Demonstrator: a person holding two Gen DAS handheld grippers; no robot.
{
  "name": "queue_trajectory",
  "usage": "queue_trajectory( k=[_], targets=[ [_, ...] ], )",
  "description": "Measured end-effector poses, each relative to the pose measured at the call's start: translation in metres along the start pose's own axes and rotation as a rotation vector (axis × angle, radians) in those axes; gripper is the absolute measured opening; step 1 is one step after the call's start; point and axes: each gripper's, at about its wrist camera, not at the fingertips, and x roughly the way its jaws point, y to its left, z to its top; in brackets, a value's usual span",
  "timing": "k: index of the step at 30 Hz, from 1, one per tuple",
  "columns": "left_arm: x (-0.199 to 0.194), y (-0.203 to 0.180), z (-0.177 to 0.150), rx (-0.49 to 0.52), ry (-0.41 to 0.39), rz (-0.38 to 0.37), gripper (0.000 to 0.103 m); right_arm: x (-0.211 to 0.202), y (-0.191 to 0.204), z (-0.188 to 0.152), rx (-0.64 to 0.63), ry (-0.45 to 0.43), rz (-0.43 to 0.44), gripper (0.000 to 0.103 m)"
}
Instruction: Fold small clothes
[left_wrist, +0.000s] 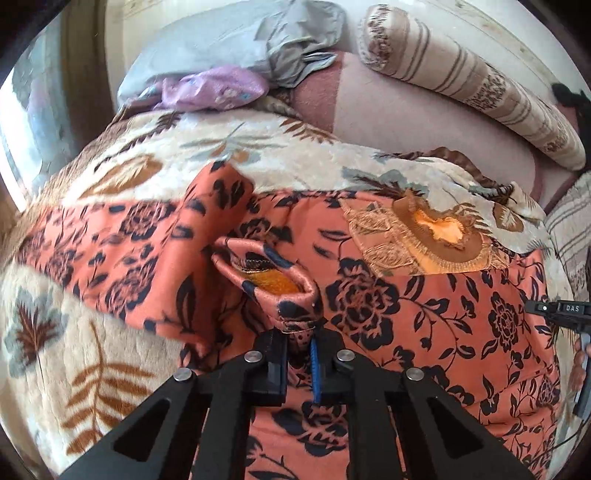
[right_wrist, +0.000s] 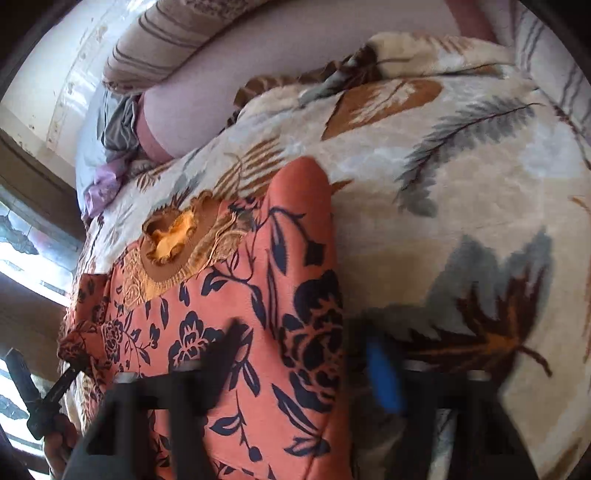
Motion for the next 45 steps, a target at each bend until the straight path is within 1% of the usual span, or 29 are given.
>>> queue_trajectory(
  k=[1, 3, 5, 7, 8, 9, 10, 12, 13, 14, 15, 17, 20, 21, 23, 24, 25, 26, 27, 28, 29, 30, 31, 34, 36, 39, 41, 42, 45],
  targets=[
    [-0.002, -0.01, 0.01, 0.052, -0.024, -0.006, 0.008, -0.003, 0.005, 0.001, -0.034, -0.018, -0.03, 0.014],
    [-0.017, -0.025, 0.032, 0.12, -0.102, -0.037, 0.008, -0.026, 0.005, 0.006, -0.032, -0.108, -0.055, 0.013],
    [-0.038, -0.033, 0.049, 0.137, -0.208, -0.068, 0.008, -0.054, -0.005, 0.009, 0.016, -0.215, -0.07, 0.011],
    [-0.044, -0.029, 0.05, 0.106, -0.262, -0.077, 0.008, -0.061, -0.015, 0.005, 0.037, -0.244, -0.078, 0.012],
    [-0.037, -0.022, 0.045, 0.072, -0.242, -0.068, 0.009, -0.057, -0.019, 0.003, 0.047, -0.236, -0.062, 0.015],
    [-0.019, -0.012, 0.035, 0.035, -0.181, -0.051, 0.01, -0.049, -0.023, 0.001, 0.054, -0.222, -0.06, 0.017],
    [0.002, -0.005, 0.025, 0.01, -0.103, -0.028, 0.011, -0.039, -0.027, -0.001, 0.058, -0.199, -0.085, 0.025],
    [0.056, 0.011, -0.003, -0.017, 0.152, 0.025, 0.012, -0.031, -0.039, -0.008, 0.11, -0.195, -0.145, 0.037],
    [0.058, 0.019, -0.015, -0.034, 0.118, -0.009, 0.013, -0.034, -0.047, -0.012, 0.156, -0.215, -0.142, 0.056],
    [0.047, 0.021, -0.018, -0.023, 0.058, -0.008, 0.015, -0.041, -0.051, -0.017, 0.192, -0.253, -0.132, 0.068],
    [0.043, 0.019, -0.019, 0.007, 0.076, 0.03, 0.023, -0.051, -0.052, -0.022, 0.208, -0.289, -0.134, 0.068],
    [0.036, 0.022, -0.02, -0.01, 0.08, 0.015, 0.026, -0.073, -0.045, -0.026, 0.203, -0.339, -0.112, 0.068],
    [0.04, 0.031, -0.024, -0.044, 0.12, 0.009, 0.03, -0.096, -0.023, -0.038, 0.195, -0.373, 0.051, 0.07],
    [0.037, 0.032, -0.025, -0.055, 0.116, 0.0, 0.03, -0.097, -0.015, -0.044, 0.193, -0.369, 0.122, 0.072],
    [0.031, 0.032, -0.027, -0.062, 0.138, -0.01, 0.033, -0.083, -0.005, -0.058, 0.209, -0.317, 0.25, 0.091],
    [0.027, 0.034, -0.027, -0.067, 0.15, -0.028, 0.035, -0.066, -0.004, -0.064, 0.219, -0.257, 0.266, 0.092],
    [0.018, 0.036, -0.03, -0.08, 0.15, -0.055, 0.037, -0.045, -0.008, -0.069, 0.239, -0.183, 0.224, 0.091],
    [0.007, 0.041, -0.033, -0.096, 0.138, -0.077, 0.038, -0.026, -0.017, -0.075, 0.28, -0.123, 0.185, 0.087],
    [-0.004, 0.046, -0.033, -0.105, 0.123, -0.094, 0.042, -0.027, -0.023, -0.082, 0.302, -0.164, 0.192, 0.083],
    [-0.016, 0.054, -0.034, -0.113, 0.099, -0.115, 0.05, -0.039, -0.021, -0.086, 0.309, -0.209, 0.191, 0.082],
    [-0.03, 0.065, -0.035, -0.126, 0.065, -0.13, 0.056, -0.055, -0.015, -0.09, 0.299, -0.258, 0.165, 0.085],
    [-0.045, 0.08, -0.037, -0.145, 0.019, -0.129, 0.07, -0.073, -0.003, -0.097, 0.253, -0.322, 0.128, 0.085],
    [-0.056, 0.095, -0.038, -0.173, -0.023, -0.117, 0.078, -0.088, 0.009, -0.103, 0.199, -0.373, 0.116, 0.085],
    [-0.076, 0.153, -0.043, -0.321, -0.104, -0.112, 0.083, -0.104, 0.037, -0.135, 0.075, -0.426, 0.159, 0.089],
    [-0.072, 0.196, -0.045, -0.461, -0.094, -0.126, 0.083, -0.087, 0.05, -0.157, 0.014, -0.393, 0.135, 0.09],
    [-0.056, 0.263, -0.049, -0.708, -0.096, -0.177, 0.083, -0.044, 0.037, -0.179, 0.041, -0.275, 0.071, 0.09],
    [-0.045, 0.299, -0.049, -0.84, -0.11, -0.216, 0.083, -0.04, 0.039, -0.183, -0.009, -0.318, 0.048, 0.09],
    [-0.04, 0.316, -0.049, -0.901, -0.12, -0.224, 0.083, -0.039, 0.042, -0.181, -0.021, -0.306, 0.034, 0.09],
    [-0.027, 0.348, -0.039, -0.971, -0.149, -0.225, 0.082, -0.037, 0.039, -0.182, -0.031, -0.307, 0.049, 0.091]
  ],
)
